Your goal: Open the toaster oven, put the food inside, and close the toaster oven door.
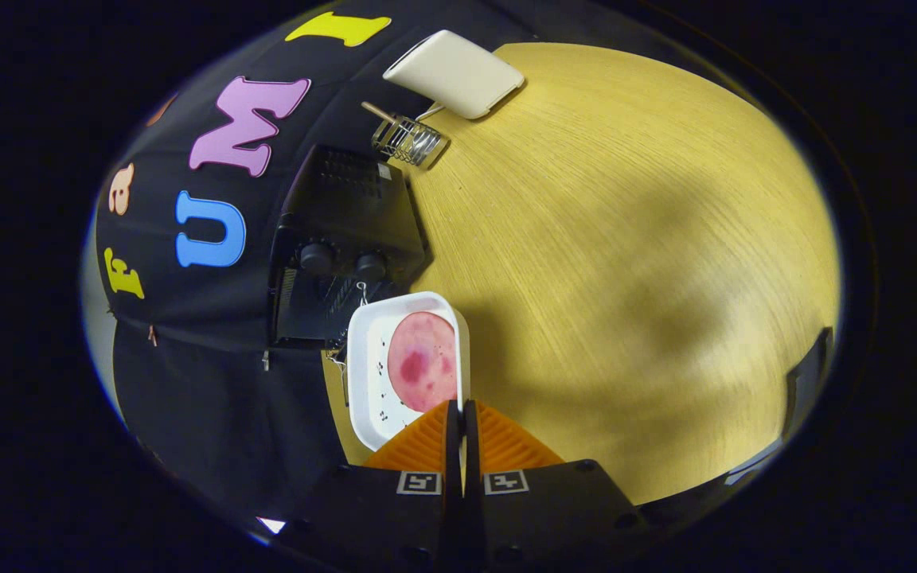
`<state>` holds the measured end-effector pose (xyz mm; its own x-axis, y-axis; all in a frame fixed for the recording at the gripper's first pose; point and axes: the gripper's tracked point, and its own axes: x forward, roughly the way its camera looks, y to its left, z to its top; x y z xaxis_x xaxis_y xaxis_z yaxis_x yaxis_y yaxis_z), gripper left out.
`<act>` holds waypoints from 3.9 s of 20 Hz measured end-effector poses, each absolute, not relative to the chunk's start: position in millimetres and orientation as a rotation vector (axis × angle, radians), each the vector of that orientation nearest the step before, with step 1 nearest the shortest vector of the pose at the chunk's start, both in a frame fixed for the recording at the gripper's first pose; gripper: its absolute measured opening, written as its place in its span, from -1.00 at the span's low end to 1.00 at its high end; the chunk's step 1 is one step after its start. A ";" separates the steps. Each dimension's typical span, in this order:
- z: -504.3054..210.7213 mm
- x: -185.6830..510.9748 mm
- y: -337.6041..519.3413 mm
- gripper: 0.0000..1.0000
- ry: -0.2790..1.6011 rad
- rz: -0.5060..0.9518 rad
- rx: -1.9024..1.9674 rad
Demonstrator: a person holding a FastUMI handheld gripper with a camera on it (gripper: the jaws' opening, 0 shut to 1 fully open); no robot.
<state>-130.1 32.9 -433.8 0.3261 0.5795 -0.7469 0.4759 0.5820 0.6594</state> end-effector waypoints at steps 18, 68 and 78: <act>-431.7 -23.8 223.2 -0.90 0.980 -0.406 1.271; -364.4 -30.5 235.2 0.93 0.985 -0.115 0.951; -369.8 -108.6 255.3 0.98 1.098 0.202 0.461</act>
